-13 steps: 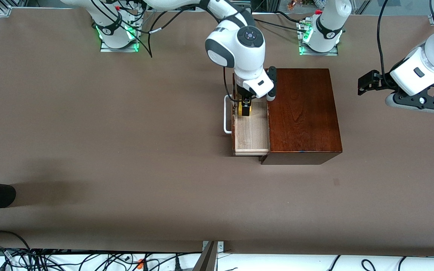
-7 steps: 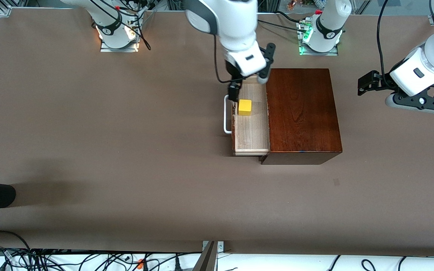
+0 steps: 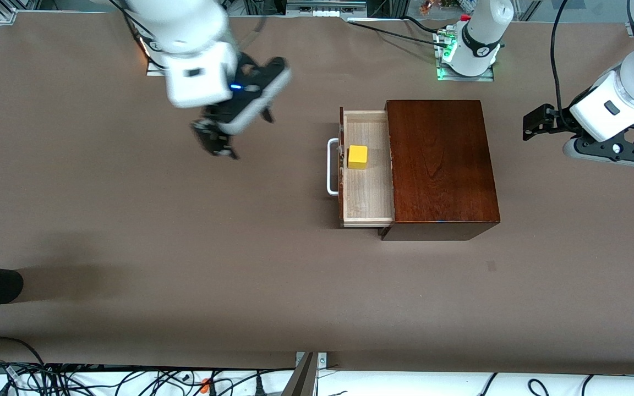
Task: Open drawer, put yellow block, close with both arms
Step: 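Withdraw the right gripper while the left gripper reaches toward the drawer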
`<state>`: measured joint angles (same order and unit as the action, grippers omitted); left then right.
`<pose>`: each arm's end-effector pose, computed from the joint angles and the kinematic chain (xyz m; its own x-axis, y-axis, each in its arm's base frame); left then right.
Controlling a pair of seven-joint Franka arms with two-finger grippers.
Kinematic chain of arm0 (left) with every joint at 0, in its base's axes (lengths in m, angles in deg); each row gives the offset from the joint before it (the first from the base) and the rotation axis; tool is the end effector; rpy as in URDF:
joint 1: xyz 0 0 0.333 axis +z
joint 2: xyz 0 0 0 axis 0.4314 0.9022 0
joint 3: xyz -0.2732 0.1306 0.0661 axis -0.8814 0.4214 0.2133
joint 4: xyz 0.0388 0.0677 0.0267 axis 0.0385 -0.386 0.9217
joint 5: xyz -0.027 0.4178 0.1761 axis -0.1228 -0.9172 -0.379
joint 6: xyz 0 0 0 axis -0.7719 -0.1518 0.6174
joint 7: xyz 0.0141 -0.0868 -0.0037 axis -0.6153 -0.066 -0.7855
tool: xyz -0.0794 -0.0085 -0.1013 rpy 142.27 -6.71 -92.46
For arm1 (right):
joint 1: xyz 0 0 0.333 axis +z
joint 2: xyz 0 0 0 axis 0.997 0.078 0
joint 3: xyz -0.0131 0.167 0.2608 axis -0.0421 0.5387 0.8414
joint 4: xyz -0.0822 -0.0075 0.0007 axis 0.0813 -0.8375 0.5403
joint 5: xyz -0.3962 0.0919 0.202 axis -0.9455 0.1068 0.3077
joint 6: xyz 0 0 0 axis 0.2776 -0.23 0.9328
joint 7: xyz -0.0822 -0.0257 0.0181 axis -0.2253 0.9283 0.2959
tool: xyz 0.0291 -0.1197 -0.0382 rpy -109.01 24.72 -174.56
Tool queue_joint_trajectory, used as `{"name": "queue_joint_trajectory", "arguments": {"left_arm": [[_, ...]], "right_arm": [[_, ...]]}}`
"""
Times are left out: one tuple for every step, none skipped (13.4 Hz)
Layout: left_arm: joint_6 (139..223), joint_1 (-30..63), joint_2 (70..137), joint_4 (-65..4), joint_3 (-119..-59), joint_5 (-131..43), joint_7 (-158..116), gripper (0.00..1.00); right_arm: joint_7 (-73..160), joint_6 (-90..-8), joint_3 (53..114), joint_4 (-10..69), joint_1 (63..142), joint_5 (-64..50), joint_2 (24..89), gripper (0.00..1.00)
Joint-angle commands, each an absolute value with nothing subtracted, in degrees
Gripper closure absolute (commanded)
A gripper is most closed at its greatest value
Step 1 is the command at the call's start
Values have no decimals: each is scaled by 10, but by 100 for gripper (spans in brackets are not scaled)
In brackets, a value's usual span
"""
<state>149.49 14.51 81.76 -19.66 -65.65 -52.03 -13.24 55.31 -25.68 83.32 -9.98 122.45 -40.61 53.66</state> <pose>0.6207 -0.0705 0.5587 0.9826 -0.1332 -0.1295 -0.1319 -0.9911 0.0192 0.6088 0.3952 0.6437 0.6409 0.7401 0.2037 0.7502 -0.6601 0.0383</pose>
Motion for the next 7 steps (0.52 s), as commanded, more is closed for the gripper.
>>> {"name": "queue_joint_trajectory", "arguments": {"left_arm": [[1493,146,821,-187,-657,-531,-136,0],[1491,144,817,-188,-659,-528,-137,0],[1489,142,817,-186,-671,-521,-137,0],[1491,140,819,-182,-693,-520,-128,0],[1496,139,825,-179,-720,-518,-128,0],[1503,139,840,-175,-745,-506,-127,0],[1509,139,854,-164,-764,-483,-126,0]], "right_arm": [[513,-238,798,-32,1208,-378,468,0],[478,-240,798,24,1185,-373,424,0],[445,-240,798,66,1171,-372,386,0],[424,-235,798,101,1155,-372,353,0],[408,-226,798,130,1136,-373,327,0],[403,-214,799,146,1114,-373,313,0],[403,-197,799,150,1088,-372,308,0]]}}
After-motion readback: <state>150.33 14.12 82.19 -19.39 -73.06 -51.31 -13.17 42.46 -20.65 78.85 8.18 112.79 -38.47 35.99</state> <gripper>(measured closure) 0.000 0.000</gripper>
